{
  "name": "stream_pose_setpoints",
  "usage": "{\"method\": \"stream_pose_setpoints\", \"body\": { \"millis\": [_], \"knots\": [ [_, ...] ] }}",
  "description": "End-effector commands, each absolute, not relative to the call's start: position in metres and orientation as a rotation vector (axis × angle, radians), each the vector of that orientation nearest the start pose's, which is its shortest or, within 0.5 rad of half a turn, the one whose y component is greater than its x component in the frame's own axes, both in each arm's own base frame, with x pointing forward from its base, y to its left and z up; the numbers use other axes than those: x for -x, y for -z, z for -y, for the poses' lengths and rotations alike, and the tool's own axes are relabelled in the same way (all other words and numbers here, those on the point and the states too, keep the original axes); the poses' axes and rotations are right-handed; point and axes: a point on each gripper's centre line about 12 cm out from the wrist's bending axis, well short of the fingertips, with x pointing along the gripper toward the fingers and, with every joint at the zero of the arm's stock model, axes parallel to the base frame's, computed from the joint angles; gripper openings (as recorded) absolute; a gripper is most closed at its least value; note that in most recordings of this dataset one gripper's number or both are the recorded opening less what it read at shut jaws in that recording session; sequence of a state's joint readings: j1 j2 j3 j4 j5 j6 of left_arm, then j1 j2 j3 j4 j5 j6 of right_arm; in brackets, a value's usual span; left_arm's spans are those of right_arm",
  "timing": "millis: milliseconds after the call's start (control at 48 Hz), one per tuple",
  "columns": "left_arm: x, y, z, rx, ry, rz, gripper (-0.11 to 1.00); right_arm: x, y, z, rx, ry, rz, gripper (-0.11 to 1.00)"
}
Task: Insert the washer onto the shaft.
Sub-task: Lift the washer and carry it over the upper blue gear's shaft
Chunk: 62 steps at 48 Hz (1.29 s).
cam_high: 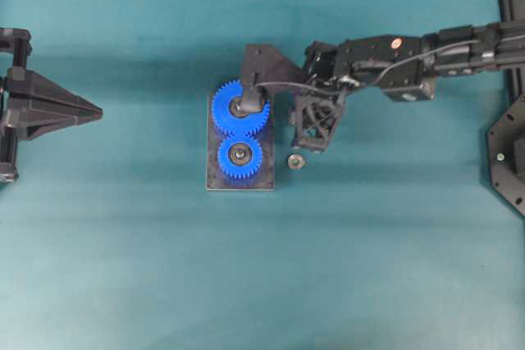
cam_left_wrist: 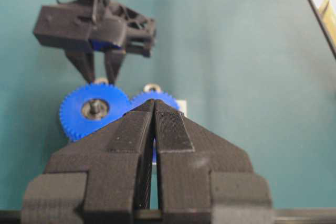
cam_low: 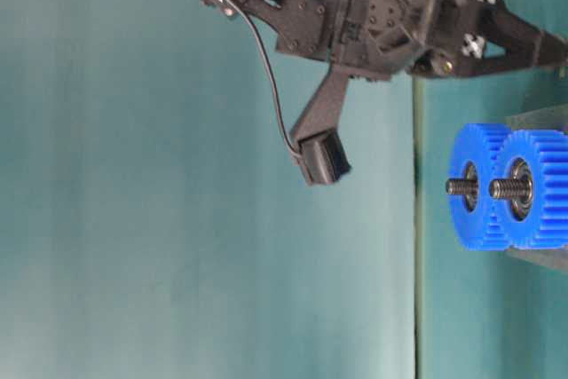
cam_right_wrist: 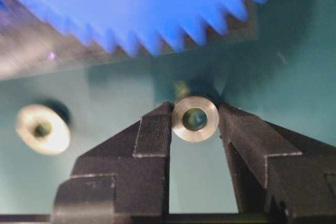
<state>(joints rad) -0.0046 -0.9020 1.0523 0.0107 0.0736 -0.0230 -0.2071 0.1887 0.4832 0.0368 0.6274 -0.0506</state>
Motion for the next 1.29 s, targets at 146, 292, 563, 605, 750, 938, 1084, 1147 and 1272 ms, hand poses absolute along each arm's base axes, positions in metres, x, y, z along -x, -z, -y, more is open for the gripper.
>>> {"method": "stream_pose_setpoints", "body": {
  "millis": [146,292,563,605,750,938,1084,1147,1272],
  "knots": [
    [-0.216,-0.300,0.001,0.012,0.004,-0.196,0.01,-0.373,-0.167,0.073,-0.135,0.159,-1.167,0.33],
    [-0.216,-0.299,0.002,0.011,0.006,-0.198,0.01,-0.378,-0.186,0.065,-0.123,0.140,-1.143,0.33],
    [-0.216,-0.299,0.002,0.011,0.006,-0.199,0.01,-0.405,-0.208,0.060,-0.096,0.116,-1.082,0.33],
    [-0.216,-0.298,0.002,0.011,0.006,-0.201,0.01,-0.409,-0.211,0.060,-0.093,0.114,-1.075,0.33],
    [-0.216,-0.297,0.002,0.021,0.005,-0.204,0.01,-0.420,-0.213,0.061,-0.082,0.105,-1.081,0.33],
    [-0.217,-0.295,0.001,0.028,0.002,-0.210,0.01,-0.435,-0.209,0.059,-0.037,0.065,-1.123,0.33],
    [-0.217,-0.296,0.001,0.028,0.002,-0.210,0.01,-0.447,-0.209,0.058,-0.015,0.048,-1.125,0.33],
    [-0.218,-0.296,0.002,0.028,0.004,-0.209,0.01,-0.451,-0.208,0.059,-0.013,0.047,-1.125,0.33],
    [-0.217,-0.296,0.002,0.030,0.004,-0.210,0.01,-0.456,-0.205,0.059,-0.007,0.040,-1.136,0.33]
  ]
}}
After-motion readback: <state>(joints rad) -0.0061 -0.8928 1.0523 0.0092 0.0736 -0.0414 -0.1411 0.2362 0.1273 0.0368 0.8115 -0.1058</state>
